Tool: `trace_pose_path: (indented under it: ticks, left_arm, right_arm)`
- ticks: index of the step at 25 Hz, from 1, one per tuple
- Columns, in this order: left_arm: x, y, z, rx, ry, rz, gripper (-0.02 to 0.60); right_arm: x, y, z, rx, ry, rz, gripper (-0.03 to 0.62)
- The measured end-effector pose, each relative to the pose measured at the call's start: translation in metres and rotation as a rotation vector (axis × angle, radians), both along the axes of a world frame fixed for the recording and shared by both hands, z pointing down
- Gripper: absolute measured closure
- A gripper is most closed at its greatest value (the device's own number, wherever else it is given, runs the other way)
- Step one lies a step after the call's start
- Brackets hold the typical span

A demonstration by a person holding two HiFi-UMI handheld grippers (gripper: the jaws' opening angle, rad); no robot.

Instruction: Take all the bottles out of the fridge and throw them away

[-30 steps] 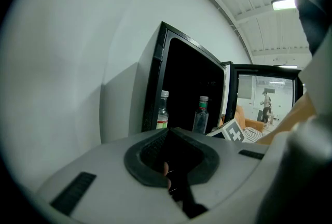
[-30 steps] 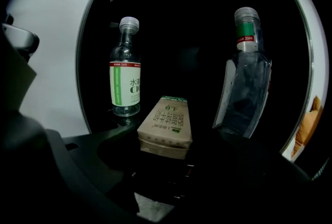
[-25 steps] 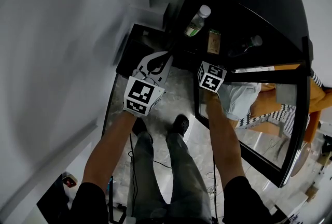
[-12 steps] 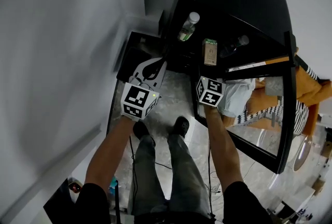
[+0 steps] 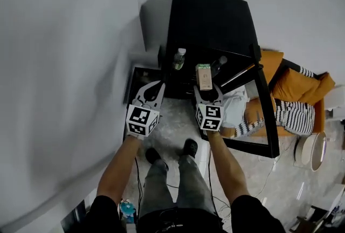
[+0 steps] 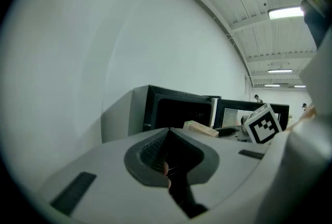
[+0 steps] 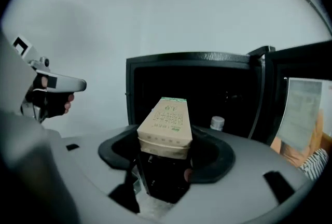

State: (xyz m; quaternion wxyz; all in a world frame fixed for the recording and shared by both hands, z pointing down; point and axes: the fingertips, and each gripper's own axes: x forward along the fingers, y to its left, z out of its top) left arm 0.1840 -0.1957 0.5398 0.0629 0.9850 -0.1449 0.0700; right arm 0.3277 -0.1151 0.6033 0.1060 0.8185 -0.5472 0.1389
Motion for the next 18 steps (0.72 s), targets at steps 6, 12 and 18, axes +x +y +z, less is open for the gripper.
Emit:
trace_pose_path:
  ticks: [6,12,18]
  left_arm:
    - [-0.014,0.018,-0.067,0.038,-0.019,0.032,0.581]
    - [-0.031,0.034,-0.115,0.026,-0.028,0.039,0.581]
    - [-0.035,0.043,-0.14,0.037,-0.012,0.055,0.581]
  right_arm:
    - [-0.031,0.034,-0.073,0.015,-0.001,0.007,0.31]
    - [-0.041,0.063,-0.132,0.043,-0.016,0.051,0.31]
    - [-0.037,0.07,-0.167,0.062,0.009,0.048,0.31]
